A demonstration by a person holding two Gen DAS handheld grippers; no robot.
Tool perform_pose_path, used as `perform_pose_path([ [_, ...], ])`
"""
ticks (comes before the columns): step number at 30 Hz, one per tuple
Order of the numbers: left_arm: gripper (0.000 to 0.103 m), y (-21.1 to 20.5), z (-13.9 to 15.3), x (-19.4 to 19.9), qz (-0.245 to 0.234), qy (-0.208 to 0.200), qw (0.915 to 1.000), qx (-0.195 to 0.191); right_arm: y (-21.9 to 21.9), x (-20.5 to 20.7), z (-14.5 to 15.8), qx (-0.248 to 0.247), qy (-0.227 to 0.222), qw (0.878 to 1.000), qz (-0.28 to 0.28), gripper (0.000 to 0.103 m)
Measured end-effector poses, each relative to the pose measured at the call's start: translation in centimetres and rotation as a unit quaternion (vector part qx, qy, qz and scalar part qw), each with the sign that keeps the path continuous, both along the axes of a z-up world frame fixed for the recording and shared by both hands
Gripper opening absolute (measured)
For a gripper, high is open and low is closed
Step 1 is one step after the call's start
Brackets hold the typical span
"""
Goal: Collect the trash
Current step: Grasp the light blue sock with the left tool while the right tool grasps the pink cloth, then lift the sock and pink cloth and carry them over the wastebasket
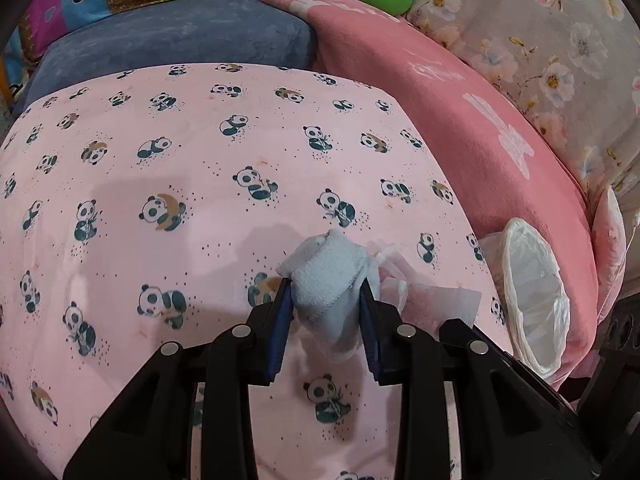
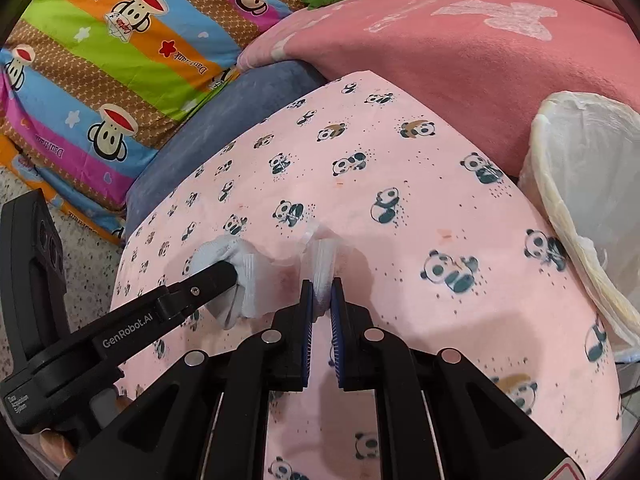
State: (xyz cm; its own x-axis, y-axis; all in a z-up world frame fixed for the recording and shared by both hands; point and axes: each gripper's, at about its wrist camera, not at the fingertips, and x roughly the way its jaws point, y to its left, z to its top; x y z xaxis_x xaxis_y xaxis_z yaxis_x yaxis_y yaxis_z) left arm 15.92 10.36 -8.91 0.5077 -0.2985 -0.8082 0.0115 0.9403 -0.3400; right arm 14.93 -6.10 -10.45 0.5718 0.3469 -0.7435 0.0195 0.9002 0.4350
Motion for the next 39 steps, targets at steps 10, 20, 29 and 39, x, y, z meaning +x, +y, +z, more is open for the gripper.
perform_pose_path([
  [10, 0.031, -2.6, 2.1, -5.2, -0.027, -0.019, 0.9992, 0.025, -1.7, -6.0, 2.1, -0.020, -0.033, 0.999, -0.014, 0.011],
  [20, 0.031, -5.2, 4.0, -9.3, -0.056, -0.050, 0.9951, 0.065, -4.3, -11.6, 5.5, -0.060, -0.060, 0.996, -0.034, 0.011],
  [29, 0.031, -7.9, 5.4, -11.2, -0.088, -0.070, 0.9909, 0.075, -7.8, -14.5, 6.5, -0.067, -0.085, 0.992, -0.066, 0.011],
  [39, 0.031, -12.2, 6.9, -11.2, -0.124, -0.091, 0.9845, 0.084, -12.6, -15.9, 8.4, -0.054, -0.114, 0.986, -0.108, 0.011],
])
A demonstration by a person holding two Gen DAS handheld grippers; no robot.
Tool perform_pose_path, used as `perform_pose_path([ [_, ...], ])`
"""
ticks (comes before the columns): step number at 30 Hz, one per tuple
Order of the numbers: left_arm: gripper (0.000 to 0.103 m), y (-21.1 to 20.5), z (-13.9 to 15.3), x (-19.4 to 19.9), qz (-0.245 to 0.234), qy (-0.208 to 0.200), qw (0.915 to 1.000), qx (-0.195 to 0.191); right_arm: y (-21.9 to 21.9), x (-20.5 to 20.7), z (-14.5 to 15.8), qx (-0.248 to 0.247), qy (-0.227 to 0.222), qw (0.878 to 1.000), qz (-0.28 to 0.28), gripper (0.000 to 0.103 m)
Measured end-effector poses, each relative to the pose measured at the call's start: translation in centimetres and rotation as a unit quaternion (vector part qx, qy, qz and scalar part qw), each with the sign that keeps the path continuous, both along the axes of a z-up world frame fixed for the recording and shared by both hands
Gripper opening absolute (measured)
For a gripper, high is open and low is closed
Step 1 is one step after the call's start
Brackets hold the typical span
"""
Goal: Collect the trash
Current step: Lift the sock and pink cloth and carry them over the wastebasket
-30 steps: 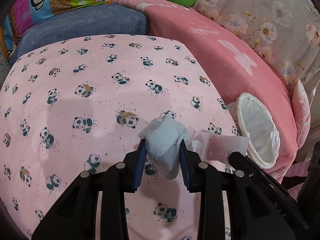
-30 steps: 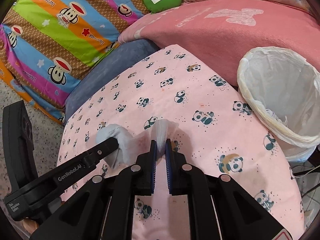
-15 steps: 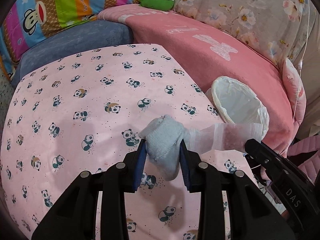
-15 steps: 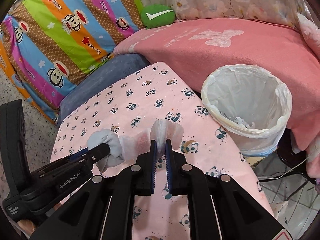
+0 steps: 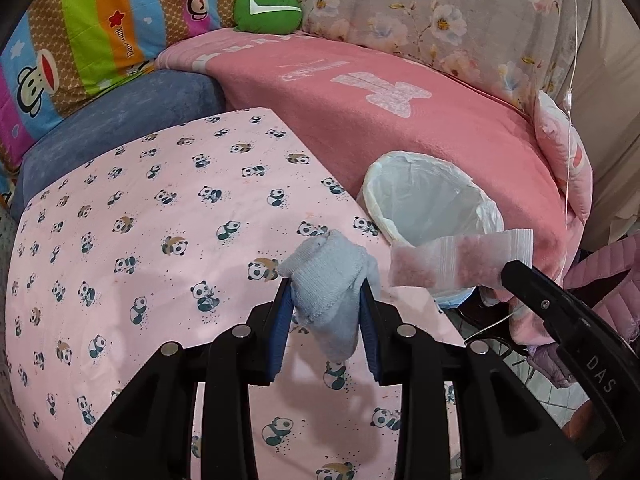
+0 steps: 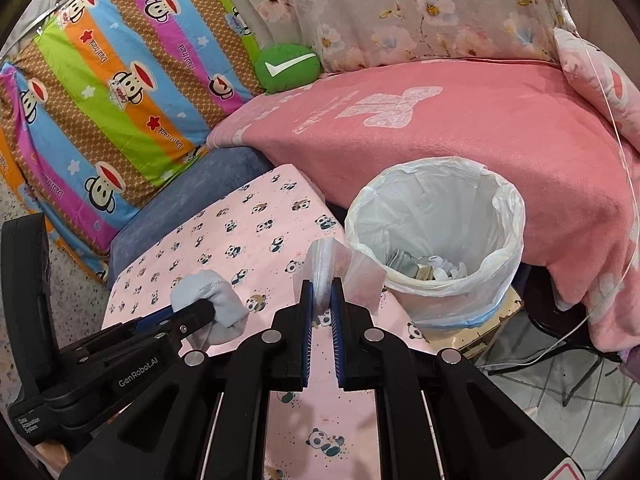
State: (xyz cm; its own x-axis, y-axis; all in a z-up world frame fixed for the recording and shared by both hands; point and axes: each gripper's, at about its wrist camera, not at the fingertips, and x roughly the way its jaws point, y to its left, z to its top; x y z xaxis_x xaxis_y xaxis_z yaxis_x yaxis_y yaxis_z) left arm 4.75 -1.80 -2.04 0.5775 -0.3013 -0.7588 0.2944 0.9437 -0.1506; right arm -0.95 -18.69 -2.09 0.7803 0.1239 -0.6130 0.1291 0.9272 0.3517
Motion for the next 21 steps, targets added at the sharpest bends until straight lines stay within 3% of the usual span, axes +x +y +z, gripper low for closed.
perform_pose_path([
  [21, 0.032, -8.7, 2.8, 2.5, -0.080, -0.024, 0.9965, -0.001, -8.0, 0.4, 3.0, -0.003, -0.031, 0.997, -0.067, 0.010],
])
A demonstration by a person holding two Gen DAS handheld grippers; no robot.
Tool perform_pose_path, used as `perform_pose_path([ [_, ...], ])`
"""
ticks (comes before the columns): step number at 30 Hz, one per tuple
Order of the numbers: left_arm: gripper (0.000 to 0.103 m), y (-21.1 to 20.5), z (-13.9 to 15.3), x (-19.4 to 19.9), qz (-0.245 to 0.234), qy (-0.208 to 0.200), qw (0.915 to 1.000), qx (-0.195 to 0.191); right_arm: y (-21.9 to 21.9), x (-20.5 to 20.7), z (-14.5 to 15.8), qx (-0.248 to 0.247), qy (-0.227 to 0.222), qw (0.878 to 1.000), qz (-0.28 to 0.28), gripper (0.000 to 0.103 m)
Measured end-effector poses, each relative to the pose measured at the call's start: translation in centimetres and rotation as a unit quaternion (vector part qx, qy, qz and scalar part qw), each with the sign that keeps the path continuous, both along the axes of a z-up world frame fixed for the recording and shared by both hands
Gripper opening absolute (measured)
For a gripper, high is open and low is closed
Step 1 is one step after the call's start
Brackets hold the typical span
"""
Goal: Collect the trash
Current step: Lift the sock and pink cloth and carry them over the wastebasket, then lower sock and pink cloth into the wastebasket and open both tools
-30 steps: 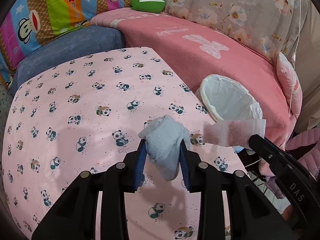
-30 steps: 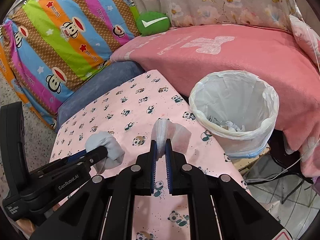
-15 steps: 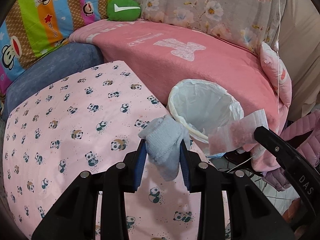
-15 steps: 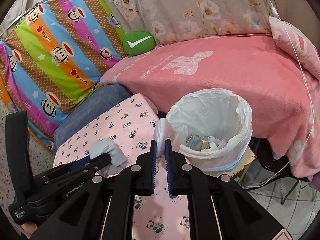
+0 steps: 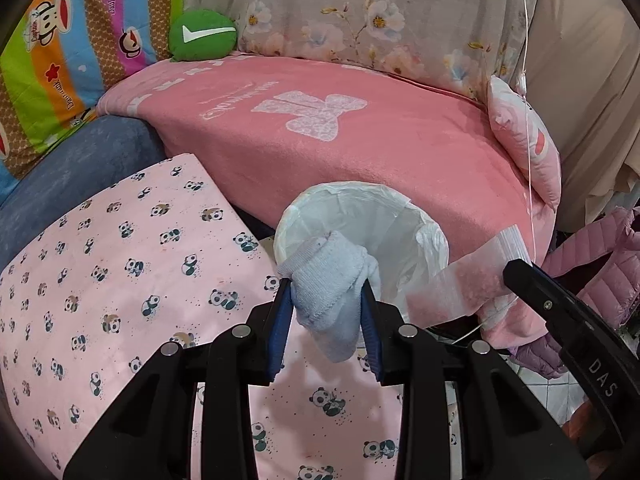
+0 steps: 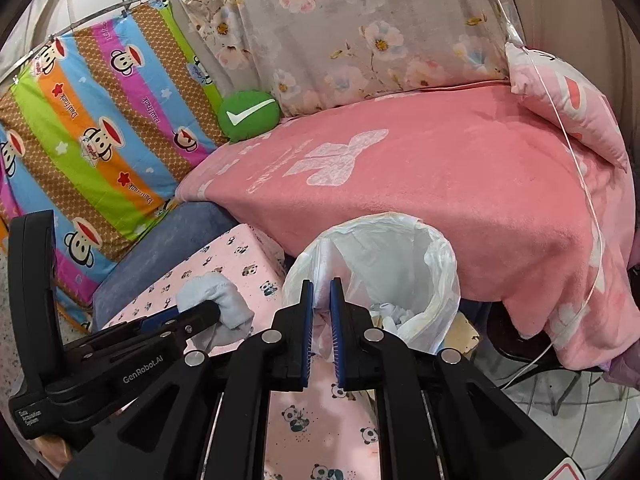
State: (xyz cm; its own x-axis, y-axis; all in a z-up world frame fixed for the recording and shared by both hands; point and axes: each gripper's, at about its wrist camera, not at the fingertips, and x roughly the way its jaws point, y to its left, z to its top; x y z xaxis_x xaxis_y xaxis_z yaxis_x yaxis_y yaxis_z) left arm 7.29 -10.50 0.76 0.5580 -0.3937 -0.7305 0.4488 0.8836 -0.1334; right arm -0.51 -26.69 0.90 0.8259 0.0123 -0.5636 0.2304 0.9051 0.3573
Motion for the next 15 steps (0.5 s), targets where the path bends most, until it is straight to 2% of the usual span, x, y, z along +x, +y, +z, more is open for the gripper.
perform_pose_path([
  [15, 0.033, -4.4, -0.9, 3.1, -0.024, 0.008, 0.9996, 0.007, -3.4, 3.1, -0.1, -0.005, 0.006, 1.000, -0.017, 0.010],
])
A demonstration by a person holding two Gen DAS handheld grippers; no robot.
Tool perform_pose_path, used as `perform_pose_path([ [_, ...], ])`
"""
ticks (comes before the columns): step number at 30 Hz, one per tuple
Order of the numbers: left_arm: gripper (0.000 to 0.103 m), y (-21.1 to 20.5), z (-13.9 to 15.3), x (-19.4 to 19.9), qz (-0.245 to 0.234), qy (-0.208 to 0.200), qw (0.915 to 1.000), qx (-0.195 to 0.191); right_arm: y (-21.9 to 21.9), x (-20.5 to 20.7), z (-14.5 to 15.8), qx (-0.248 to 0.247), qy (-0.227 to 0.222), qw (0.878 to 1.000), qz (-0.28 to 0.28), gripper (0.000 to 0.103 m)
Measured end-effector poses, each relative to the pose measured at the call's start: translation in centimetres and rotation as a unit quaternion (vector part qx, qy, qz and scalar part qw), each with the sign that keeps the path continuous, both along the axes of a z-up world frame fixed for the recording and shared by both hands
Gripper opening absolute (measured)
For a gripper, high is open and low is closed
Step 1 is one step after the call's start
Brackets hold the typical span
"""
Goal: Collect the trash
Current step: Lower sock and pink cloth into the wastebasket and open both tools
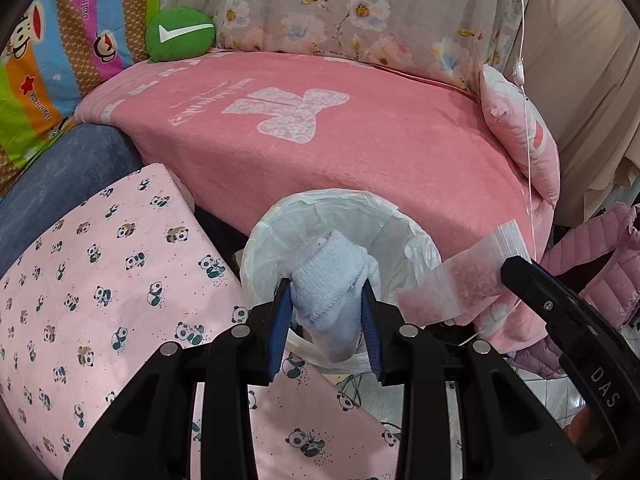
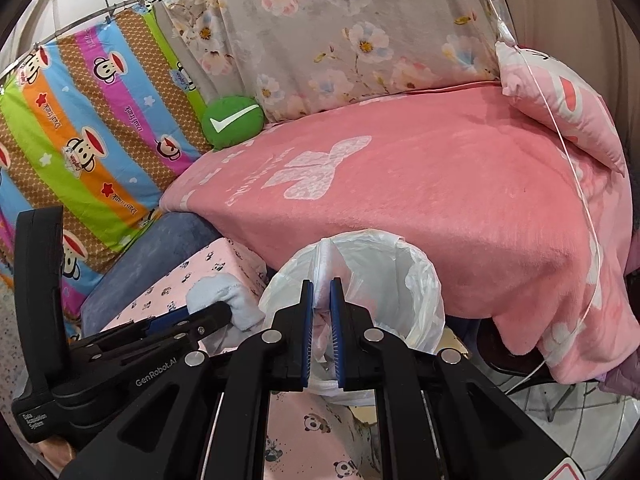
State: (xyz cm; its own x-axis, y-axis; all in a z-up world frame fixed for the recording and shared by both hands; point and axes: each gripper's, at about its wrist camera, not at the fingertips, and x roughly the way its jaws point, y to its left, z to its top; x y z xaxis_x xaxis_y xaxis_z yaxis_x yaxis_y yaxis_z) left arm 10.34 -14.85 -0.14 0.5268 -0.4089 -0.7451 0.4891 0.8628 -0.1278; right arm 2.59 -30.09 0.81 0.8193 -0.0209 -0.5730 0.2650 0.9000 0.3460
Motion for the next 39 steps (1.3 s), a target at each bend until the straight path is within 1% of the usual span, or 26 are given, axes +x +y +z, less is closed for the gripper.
perform_pose_path([
  [8, 0.034, -1.5, -0.3, 1.4, -0.011, -0.001, 0.9999, 0.004, -1.1, 1.9, -0.3, -0.006, 0.004, 1.000, 0.000, 0.010],
  [11, 0.038, -2.0, -0.3, 1.7, -0.017, -0.005, 0.9998, 0.006, -1.2, 2.3, -0.3, -0.007, 0.006, 1.000, 0.000, 0.010],
  [13, 0.052, -2.1, -0.4, 2.0, -0.015, -0.007, 0.9998, 0.009, -1.2, 2.7, -0.2, -0.009, 0.008, 1.000, 0.000, 0.010],
  [14, 0.057, -2.2, -0.4, 2.1, -0.012, -0.012, 0.9998, 0.010, -1.2, 2.9, -0.2, -0.009, 0.008, 1.000, 0.000, 0.010],
  [15, 0.066, -2.1, -0.3, 2.2, -0.008, -0.017, 0.9998, 0.012, -1.2, 3.0, -0.2, -0.009, 0.008, 1.000, 0.001, 0.010],
  [16, 0.072, -2.1, -0.3, 2.2, -0.004, -0.022, 0.9997, 0.014, -1.2, 3.2, -0.2, -0.010, 0.008, 1.000, 0.001, 0.010],
  [20, 0.074, -1.6, -0.2, 2.5, 0.008, -0.028, 0.9995, 0.015, -0.8, 3.6, -0.3, -0.014, 0.007, 1.000, 0.001, 0.011],
  [22, 0.074, -1.3, -0.2, 2.6, 0.013, -0.032, 0.9992, 0.019, -0.9, 3.9, -0.3, -0.016, 0.006, 1.000, 0.002, 0.015],
  [25, 0.076, -0.7, -0.2, 2.6, 0.025, -0.038, 0.9986, 0.026, -0.6, 4.2, -0.4, -0.016, 0.010, 1.000, 0.006, 0.015],
  [27, 0.076, -0.3, -0.1, 2.7, 0.034, -0.043, 0.9980, 0.032, -0.4, 4.4, -0.3, -0.021, 0.016, 1.000, 0.010, 0.021],
  [28, 0.077, 0.0, -0.1, 2.7, 0.039, -0.045, 0.9976, 0.035, -0.4, 4.4, -0.1, -0.023, 0.016, 1.000, 0.011, 0.025],
  [30, 0.079, 0.5, 0.0, 2.7, 0.048, -0.049, 0.9970, 0.037, -0.1, 4.3, 0.2, -0.031, 0.018, 0.999, 0.014, 0.028],
  [31, 0.082, 0.8, 0.0, 2.7, 0.052, -0.051, 0.9967, 0.038, 0.2, 4.1, 0.4, -0.037, 0.019, 0.999, 0.015, 0.031],
  [32, 0.083, 1.1, 0.1, 2.7, 0.058, -0.052, 0.9962, 0.038, 0.4, 3.9, 0.6, -0.045, 0.021, 0.999, 0.016, 0.037],
  [34, 0.086, 1.7, 0.2, 2.6, 0.067, -0.057, 0.9953, 0.039, 0.6, 3.6, 0.7, -0.052, 0.025, 0.998, 0.016, 0.046],
  [39, 0.089, 2.9, 0.1, 2.1, 0.089, -0.070, 0.9922, 0.053, 1.6, 3.2, 1.0, -0.077, 0.039, 0.996, 0.019, 0.060],
])
